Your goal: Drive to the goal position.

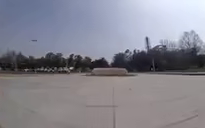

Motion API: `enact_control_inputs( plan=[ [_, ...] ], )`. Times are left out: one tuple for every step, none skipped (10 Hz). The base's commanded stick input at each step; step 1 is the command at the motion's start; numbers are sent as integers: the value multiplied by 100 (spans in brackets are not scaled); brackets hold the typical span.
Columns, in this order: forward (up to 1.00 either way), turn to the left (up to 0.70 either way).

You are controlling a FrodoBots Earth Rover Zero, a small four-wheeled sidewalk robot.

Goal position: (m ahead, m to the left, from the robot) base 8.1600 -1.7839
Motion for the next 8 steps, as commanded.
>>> enact_control_inputs(
  plan=[
    [100,0],
    [100,0],
    [100,0],
    [100,0],
    [100,0],
    [100,0],
    [100,0],
    [100,0]
  ],
)
